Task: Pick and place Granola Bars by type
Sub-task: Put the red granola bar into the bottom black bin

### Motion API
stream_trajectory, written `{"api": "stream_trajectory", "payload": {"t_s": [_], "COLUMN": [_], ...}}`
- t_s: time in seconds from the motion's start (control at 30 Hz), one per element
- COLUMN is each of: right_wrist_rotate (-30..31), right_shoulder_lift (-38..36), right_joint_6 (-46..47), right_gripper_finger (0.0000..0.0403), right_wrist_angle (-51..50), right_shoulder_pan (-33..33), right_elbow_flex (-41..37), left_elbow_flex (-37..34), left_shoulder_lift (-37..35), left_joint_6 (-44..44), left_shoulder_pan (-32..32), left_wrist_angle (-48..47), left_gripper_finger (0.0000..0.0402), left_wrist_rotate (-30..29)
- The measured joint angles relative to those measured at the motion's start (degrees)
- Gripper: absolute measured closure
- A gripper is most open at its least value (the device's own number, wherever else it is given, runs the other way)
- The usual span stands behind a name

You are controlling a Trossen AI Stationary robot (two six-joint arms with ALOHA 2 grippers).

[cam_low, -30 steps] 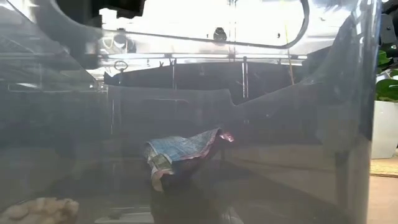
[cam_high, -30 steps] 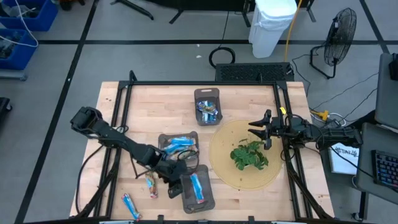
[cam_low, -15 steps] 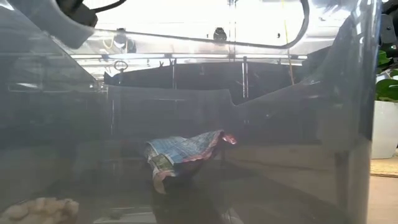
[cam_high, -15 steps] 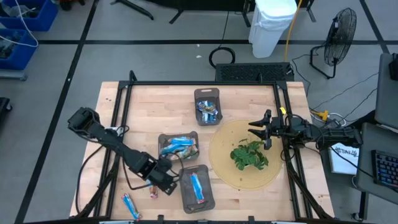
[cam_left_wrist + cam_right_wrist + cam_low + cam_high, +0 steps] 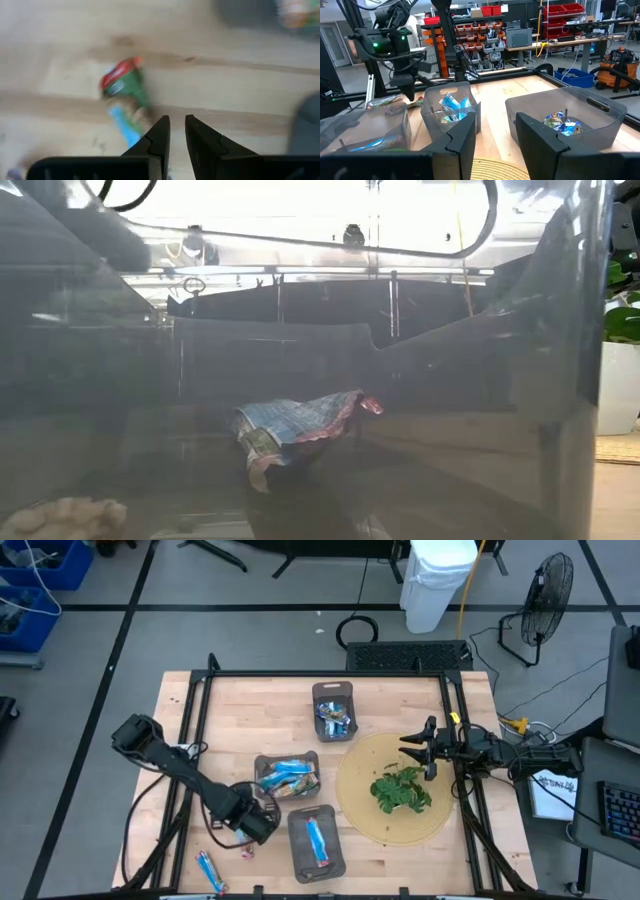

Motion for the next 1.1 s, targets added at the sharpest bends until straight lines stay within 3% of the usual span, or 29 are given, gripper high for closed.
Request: {"api": "stream_trajectory", "payload": {"t_s": [0.3, 0.77, 0.9, 1.1], "right_wrist_rotate": [0.0, 0.0, 0.0, 0.0], "right_shoulder_lift": [0.0, 0.0, 0.0, 0.0], "right_joint_6": [0.0, 0.0, 0.0, 0.0], "right_gripper_finger": [0.0273, 0.0273, 0.0273, 0.0273], "right_wrist_angle": [0.0, 0.0, 0.0, 0.0], "right_shoulder_pan": [0.0, 0.0, 0.0, 0.0], "right_elbow_flex": [0.0, 0.0, 0.0, 0.0], "left_elbow_flex": [0.0, -0.5, -0.9, -0.9], "left_shoulder_lift": [2.9, 3.7, 5.8, 7.0], "left_joint_6": [-10.3, -6.7, -0.6, 11.2], "left_shoulder_pan": [-3.7, -4.4, -4.4, -4.0], "left_wrist_angle": [-0.4, -1.5, -0.5, 3.0], "left_gripper_finger": [0.0337, 0.0336, 0.0336, 0.0336], "left_wrist_rotate": [5.1, 2.2, 1.1, -8.2]}}
